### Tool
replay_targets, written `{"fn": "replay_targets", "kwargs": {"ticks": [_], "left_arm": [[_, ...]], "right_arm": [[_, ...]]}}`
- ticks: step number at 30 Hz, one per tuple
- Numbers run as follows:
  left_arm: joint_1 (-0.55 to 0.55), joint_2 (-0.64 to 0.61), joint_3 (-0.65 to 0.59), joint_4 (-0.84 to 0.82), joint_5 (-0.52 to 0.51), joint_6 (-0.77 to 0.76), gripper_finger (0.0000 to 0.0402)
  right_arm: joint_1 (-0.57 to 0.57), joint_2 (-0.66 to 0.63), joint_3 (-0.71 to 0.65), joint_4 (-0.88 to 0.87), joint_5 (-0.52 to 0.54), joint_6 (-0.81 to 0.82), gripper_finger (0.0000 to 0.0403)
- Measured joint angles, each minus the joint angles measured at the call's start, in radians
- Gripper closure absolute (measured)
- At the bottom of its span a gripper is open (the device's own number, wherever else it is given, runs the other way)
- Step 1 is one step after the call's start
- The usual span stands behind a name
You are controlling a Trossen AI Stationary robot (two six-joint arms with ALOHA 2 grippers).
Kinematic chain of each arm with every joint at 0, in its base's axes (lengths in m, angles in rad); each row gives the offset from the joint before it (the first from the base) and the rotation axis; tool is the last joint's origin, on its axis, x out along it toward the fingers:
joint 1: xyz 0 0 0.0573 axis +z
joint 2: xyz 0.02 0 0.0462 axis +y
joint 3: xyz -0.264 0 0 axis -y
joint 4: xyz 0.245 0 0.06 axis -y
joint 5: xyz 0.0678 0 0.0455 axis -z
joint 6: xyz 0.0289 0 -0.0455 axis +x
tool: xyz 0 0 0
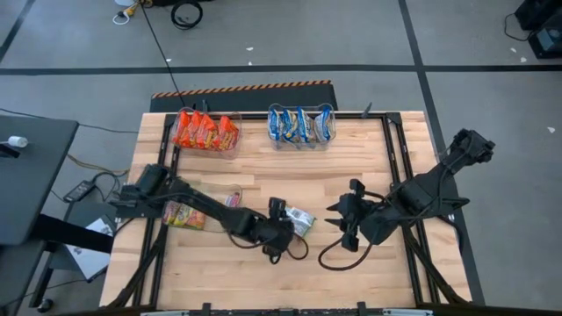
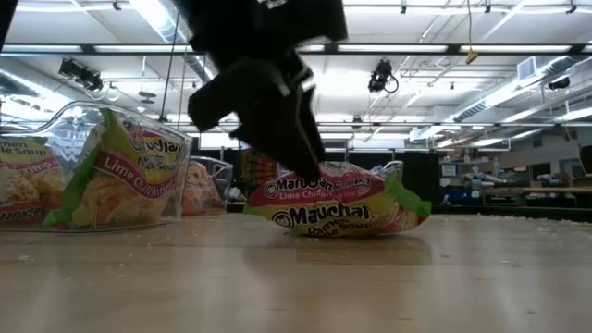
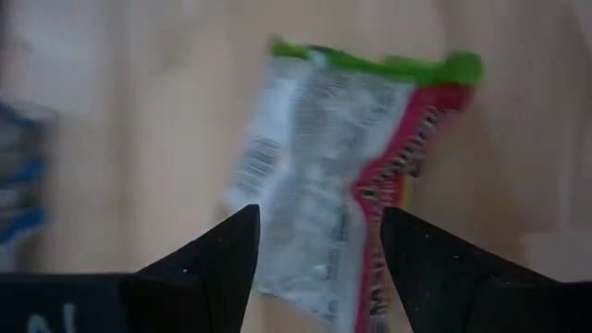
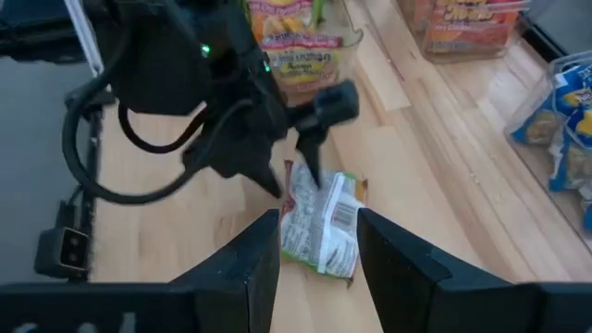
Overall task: Sort Maruchan noodles
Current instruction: Put the yellow noodle into the bottom transparent bin
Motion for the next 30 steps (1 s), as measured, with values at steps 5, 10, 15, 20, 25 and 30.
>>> {"fn": "replay_targets", "kwargs": {"ticks": [5, 10, 15, 20, 25, 30], "left_arm": [[0.021, 0.048, 0.0, 0.015, 0.191, 0.005, 0.0191], [0.018, 0.074, 0.001, 0.031, 0.134, -0.03, 0.0241], [0.023, 0.091, 0.007, 0.032, -0.039, -0.214, 0.034], [0.05, 0.041, 0.186, -0.216, 0.072, -0.56, 0.0391], [0.105, -0.089, 0.372, -0.532, 0.17, -0.796, 0.0397], [0.153, -0.302, 0.392, -0.823, 0.233, -1.105, 0.0398]], "right_arm": [[-0.003, 0.022, 0.0, -0.003, 0.007, -0.009, 0.0252], [-0.003, 0.02, 0.0, -0.004, 0.022, -0.03, 0.0252], [0.0, -0.033, 0.0, 0.017, -0.035, -0.156, 0.0252], [0.002, -0.122, 0.0, -0.014, -0.096, -0.249, 0.0252], [0.009, -0.165, 0.0, -0.012, -0.097, -0.296, 0.0252], [0.016, -0.148, -0.035, 0.024, -0.138, -0.306, 0.0252]]}}
